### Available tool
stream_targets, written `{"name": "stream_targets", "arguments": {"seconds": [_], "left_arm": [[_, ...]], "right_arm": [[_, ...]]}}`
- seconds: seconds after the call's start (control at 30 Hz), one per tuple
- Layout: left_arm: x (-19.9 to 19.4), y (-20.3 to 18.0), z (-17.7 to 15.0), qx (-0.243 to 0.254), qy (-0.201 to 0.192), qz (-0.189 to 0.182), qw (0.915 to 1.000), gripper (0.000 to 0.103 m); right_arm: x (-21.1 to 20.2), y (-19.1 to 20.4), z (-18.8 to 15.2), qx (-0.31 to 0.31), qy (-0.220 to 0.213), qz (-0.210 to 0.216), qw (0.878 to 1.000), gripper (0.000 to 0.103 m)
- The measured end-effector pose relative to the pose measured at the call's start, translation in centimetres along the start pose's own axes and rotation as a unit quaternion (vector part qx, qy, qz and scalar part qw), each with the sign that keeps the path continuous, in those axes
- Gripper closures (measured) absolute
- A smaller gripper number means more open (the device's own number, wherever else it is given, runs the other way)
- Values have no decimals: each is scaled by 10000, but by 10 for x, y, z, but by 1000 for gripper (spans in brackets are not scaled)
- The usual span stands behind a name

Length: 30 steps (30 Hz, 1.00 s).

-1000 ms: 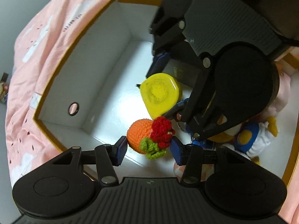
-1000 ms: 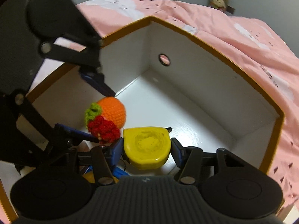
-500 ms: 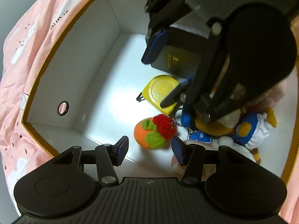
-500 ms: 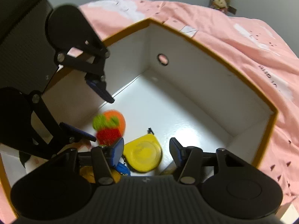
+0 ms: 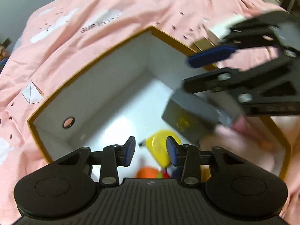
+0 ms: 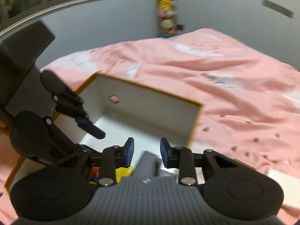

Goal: Organize objects
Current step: 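Release the fruit and yellow case into the box and withdraw both grippers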

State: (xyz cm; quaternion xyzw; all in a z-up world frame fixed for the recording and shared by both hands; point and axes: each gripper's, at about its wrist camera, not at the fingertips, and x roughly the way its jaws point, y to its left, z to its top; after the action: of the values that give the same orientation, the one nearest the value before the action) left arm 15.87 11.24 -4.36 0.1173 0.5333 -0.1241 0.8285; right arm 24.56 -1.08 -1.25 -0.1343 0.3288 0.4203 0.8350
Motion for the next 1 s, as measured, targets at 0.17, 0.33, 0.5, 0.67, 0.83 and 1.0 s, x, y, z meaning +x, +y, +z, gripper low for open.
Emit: {"name": "stream_targets", "arguments": {"seconds": [0.17,0.33,0.5,0.67,0.83,1.0], "left_arm": [[22,22,16,-600,256,-105,9978,66],[49,31,32,-1461,744,-56,9865,67],[46,43,20,-2468,990,-435,9630,67],[45,50,11,-3204,889,-697,9405,77],[45,55,5,-3623,961,-811,9235,78],[40,55,4,-3672,915,-807,9221,77]], "right_arm": [[-19,-18,-11,422,-266,-217,9985,72],[-30,-19,-26,651,-455,-355,9962,71],[-32,-21,-34,842,-570,-411,9940,71],[-30,-23,-42,983,-548,-393,9929,71],[-28,-23,-46,994,-511,-414,9929,71],[-25,-21,-48,986,-463,-396,9933,71]]}}
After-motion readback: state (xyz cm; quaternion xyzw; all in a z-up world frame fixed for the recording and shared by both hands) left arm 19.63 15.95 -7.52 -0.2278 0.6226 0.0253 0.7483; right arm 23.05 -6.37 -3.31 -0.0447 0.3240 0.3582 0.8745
